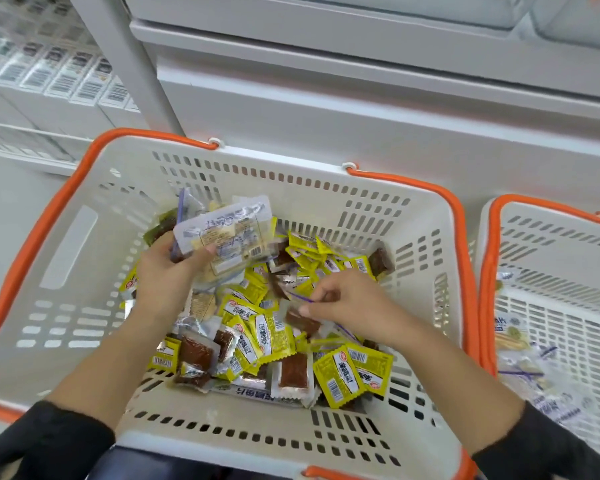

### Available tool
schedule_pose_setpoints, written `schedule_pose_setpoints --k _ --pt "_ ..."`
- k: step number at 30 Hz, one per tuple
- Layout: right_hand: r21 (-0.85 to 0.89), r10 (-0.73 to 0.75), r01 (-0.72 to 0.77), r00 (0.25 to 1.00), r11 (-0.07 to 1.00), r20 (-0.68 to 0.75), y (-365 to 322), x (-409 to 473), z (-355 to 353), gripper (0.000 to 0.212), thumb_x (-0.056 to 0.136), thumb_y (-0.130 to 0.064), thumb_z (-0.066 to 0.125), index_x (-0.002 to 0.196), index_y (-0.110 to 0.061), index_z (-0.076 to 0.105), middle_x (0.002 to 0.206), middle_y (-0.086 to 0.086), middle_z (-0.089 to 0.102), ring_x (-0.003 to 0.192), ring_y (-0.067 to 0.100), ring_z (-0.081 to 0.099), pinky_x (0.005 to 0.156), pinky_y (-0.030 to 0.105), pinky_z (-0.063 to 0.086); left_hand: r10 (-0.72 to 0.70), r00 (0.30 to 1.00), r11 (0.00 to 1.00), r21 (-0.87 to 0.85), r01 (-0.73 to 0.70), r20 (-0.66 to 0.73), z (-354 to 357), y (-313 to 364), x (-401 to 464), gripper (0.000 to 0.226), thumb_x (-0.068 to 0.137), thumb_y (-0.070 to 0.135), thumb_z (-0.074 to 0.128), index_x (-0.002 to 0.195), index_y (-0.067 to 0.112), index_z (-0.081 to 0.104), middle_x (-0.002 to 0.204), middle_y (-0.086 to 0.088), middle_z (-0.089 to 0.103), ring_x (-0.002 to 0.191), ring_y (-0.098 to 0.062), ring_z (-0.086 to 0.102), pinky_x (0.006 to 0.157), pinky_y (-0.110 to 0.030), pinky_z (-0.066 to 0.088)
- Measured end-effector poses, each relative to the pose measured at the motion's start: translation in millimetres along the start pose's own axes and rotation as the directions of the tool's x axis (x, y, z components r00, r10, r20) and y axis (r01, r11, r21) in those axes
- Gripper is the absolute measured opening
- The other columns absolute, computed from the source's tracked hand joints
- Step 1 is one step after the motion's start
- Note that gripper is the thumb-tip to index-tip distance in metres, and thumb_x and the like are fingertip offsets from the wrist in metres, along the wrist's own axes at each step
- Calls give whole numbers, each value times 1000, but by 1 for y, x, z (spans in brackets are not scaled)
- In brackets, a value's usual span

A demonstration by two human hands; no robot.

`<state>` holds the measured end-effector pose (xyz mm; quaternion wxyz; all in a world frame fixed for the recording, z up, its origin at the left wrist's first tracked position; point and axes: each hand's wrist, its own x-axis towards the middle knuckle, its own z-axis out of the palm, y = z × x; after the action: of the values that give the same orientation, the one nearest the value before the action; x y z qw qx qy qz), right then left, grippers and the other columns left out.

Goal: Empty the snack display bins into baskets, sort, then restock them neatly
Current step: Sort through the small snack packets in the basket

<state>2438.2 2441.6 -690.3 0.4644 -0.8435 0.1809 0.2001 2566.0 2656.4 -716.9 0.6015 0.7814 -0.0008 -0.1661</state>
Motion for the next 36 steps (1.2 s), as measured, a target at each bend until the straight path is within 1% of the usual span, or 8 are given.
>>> schedule_pose_setpoints --k 6,11,14,20,22,28,33,36 --pt "2 -62 63 991 998 -118 -3 3 -21 16 83 -33 73 69 -26 70 77 -3 68 75 8 59 79 29 45 83 996 994 64 -86 44 -2 11 -9 18 86 21 71 102 29 70 94 -14 72 93 -27 69 89 -44 54" --pt "86 -115 144 954 986 -278 -5 8 -37 7 86 -31 69 79 -31 69 132 -12 55 119 9 51 106 30 35 -4 954 995 97 -27 300 10 21 -16 17 89 37 66 84 20 66 70 -20 44 69 -16 46 72 -27 39" --pt "114 -100 139 950 984 -295 -14 12 -29 13 86 -29 70 73 -29 68 125 -6 61 117 12 54 100 29 37 -35 923 992 125 -14 384 26 29 -24 36 96 36 52 60 30 52 66 3 34 65 -9 38 60 -13 34" --pt "114 -38 91 918 989 -395 -13 17 -2 13 82 -35 74 80 -24 68 95 -6 69 88 16 67 81 42 52 -43 880 982 183 -50 473 32 31 -35 17 85 34 66 89 34 50 82 18 62 73 7 58 68 -12 42" --pt "188 -16 89 933 978 -359 -12 17 2 26 78 -33 78 95 -24 61 97 -12 63 85 17 67 79 40 54 -27 891 978 196 -70 453 28 27 -35 33 85 16 71 88 39 47 73 28 55 67 21 56 64 -3 42" --pt "221 37 -30 999 975 -28 -5 5 -14 100 47 -62 85 134 -28 48 121 -13 62 110 3 58 94 30 46 32 895 977 177 -123 444 13 37 -30 26 86 23 72 83 7 52 54 11 42 54 -9 43 63 -16 39" --pt "97 -9 10 1000 995 -2 10 -8 -12 61 60 -55 82 98 -9 69 92 18 69 84 28 66 74 36 47 -303 647 913 408 -15 700 -1 33 -32 28 83 35 74 109 29 66 102 15 72 97 3 65 89 -17 49" --pt "-236 12 -43 991 971 -131 16 -15 -15 36 77 -42 76 98 -14 69 82 9 66 79 26 62 68 34 45 -476 549 620 705 -345 687 -17 12 -28 32 75 41 77 97 21 67 96 7 66 92 -10 62 89 -29 47"
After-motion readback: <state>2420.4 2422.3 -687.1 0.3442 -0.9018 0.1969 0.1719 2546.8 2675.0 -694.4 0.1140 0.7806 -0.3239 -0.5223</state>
